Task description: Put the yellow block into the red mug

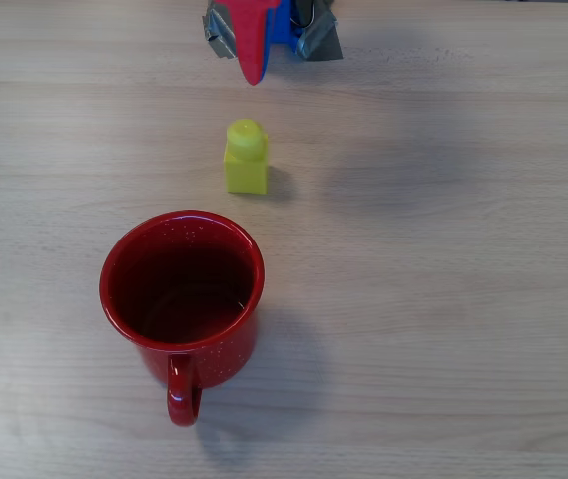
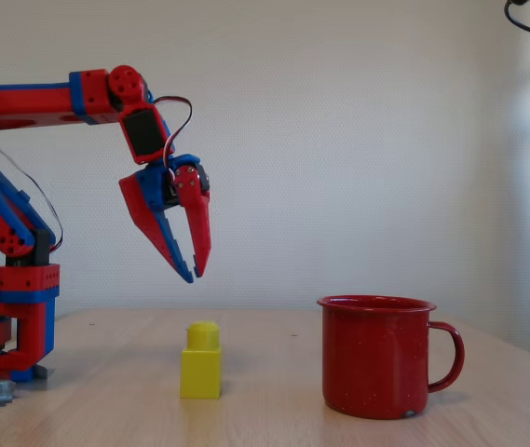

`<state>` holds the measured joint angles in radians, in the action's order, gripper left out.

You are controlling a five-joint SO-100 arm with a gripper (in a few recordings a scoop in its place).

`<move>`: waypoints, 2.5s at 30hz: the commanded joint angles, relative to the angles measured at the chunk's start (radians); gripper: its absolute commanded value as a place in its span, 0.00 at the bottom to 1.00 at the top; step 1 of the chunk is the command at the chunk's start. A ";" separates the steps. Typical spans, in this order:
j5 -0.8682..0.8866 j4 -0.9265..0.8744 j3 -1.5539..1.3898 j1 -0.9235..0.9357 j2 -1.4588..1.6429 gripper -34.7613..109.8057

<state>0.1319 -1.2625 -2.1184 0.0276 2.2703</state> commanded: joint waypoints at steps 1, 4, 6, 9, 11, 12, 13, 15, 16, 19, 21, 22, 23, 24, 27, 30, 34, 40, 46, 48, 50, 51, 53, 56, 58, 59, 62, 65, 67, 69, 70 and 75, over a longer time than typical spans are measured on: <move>-0.032 0.041 0.071 0.037 -0.023 0.24; -0.084 0.066 0.074 0.064 -0.063 0.28; -0.103 0.055 0.074 0.087 -0.083 0.34; -0.084 0.040 0.072 0.121 -0.104 0.40; -0.063 0.015 0.072 0.137 -0.112 0.44; -0.055 0.008 0.072 0.143 -0.117 0.46; -0.046 -0.003 0.074 0.146 -0.118 0.47; -0.038 -0.026 0.074 0.149 -0.118 0.50; -0.038 -0.037 0.074 0.149 -0.120 0.50; -0.038 -0.078 0.074 0.149 -0.123 0.52; -0.038 -0.095 0.069 0.147 -0.129 0.53; -0.038 -0.103 0.067 0.144 -0.133 0.54; -0.038 -0.112 0.066 0.143 -0.137 0.54; -0.035 -0.118 0.066 0.141 -0.138 0.55; -0.021 -0.127 0.060 0.132 -0.146 0.56; -0.006 -0.126 0.048 0.120 -0.172 0.56; 0.006 -0.077 0.002 0.114 -0.210 0.57; 0.021 -0.006 -0.055 0.107 -0.278 0.58; 0.057 0.020 -0.061 0.077 -0.308 0.58; 0.064 0.031 -0.061 0.067 -0.318 0.58; 0.067 0.043 -0.061 0.063 -0.328 0.58; 0.067 0.051 -0.061 0.063 -0.336 0.58; 0.066 0.071 -0.061 0.063 -0.356 0.58; 0.060 0.101 -0.061 0.063 -0.387 0.58; 0.054 0.115 -0.061 0.064 -0.402 0.58; 0.051 0.121 -0.061 0.066 -0.408 0.58; 0.046 0.138 -0.061 0.066 -0.430 0.58; 0.046 0.149 -0.063 0.063 -0.439 0.58; 0.046 0.164 -0.072 0.063 -0.439 0.58; 0.043 0.183 -0.086 0.063 -0.439 0.58; 0.041 0.190 -0.091 0.063 -0.439 0.58; 0.034 0.215 -0.114 0.063 -0.439 0.58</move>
<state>0.1657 -1.0600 -2.2350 0.0951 1.7932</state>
